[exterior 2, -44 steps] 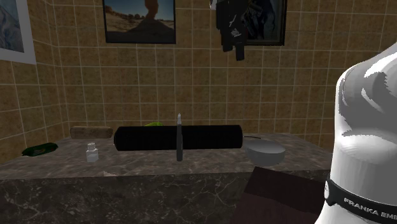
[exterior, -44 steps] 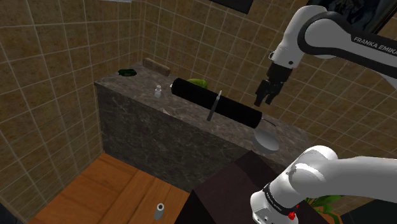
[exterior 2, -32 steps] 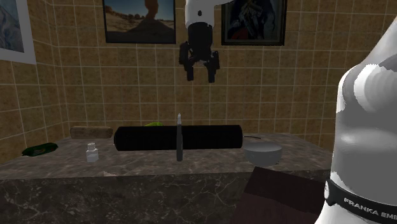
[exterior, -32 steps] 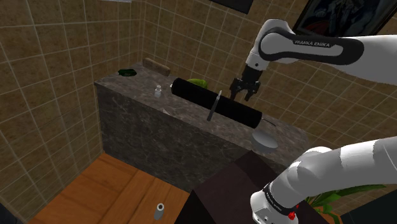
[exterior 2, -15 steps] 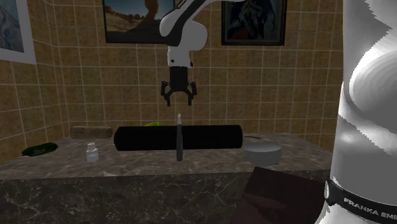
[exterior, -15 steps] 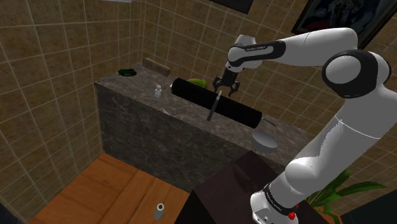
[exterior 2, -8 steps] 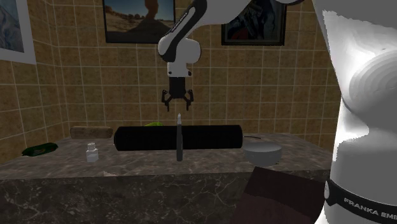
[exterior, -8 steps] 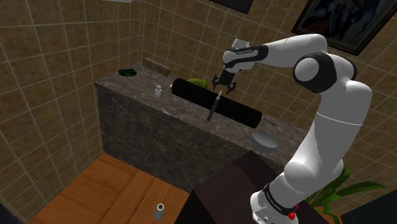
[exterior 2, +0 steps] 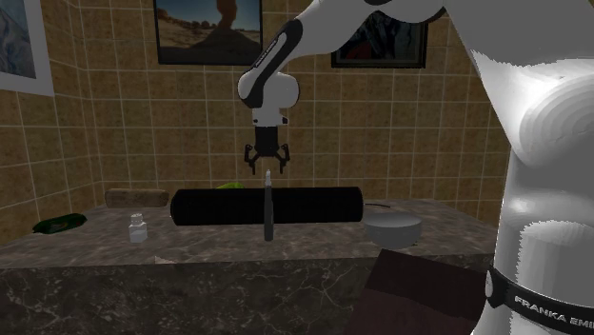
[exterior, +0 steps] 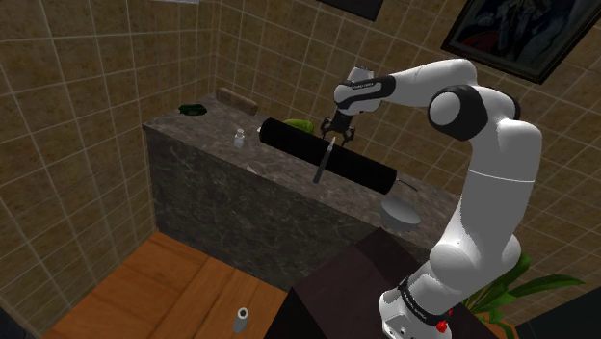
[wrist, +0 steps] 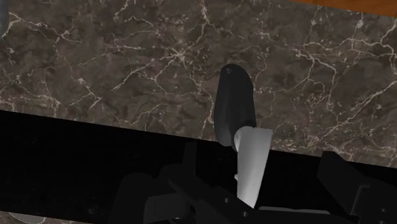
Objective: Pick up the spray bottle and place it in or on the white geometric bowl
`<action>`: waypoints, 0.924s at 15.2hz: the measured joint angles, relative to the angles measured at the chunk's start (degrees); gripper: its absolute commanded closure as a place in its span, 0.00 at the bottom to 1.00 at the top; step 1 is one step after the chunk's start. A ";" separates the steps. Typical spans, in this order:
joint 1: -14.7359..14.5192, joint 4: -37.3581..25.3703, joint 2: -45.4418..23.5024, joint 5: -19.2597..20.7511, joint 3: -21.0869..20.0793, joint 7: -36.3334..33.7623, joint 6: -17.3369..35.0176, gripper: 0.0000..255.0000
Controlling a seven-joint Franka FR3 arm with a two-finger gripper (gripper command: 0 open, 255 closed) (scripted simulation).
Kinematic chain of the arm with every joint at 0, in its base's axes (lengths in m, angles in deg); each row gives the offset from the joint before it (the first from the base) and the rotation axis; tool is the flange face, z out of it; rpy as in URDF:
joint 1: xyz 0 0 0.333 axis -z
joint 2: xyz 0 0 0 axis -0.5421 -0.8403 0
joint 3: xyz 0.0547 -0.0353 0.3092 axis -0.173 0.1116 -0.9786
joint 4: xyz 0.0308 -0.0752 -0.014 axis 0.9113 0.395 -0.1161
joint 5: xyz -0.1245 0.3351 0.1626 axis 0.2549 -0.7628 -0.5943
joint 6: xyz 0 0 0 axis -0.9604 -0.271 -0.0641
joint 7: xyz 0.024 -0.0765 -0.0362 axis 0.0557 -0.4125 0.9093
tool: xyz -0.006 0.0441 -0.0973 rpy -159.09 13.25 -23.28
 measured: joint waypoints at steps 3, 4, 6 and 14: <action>0.11 0.80 -0.96 -0.13 -0.04 0.12 1.74 0.00; 0.13 0.81 -1.11 -0.15 -0.04 0.14 1.91 0.00; 0.13 0.78 -1.25 -0.16 -0.05 0.13 2.04 0.00; 0.13 0.77 -1.27 -0.17 -0.06 0.13 2.07 1.00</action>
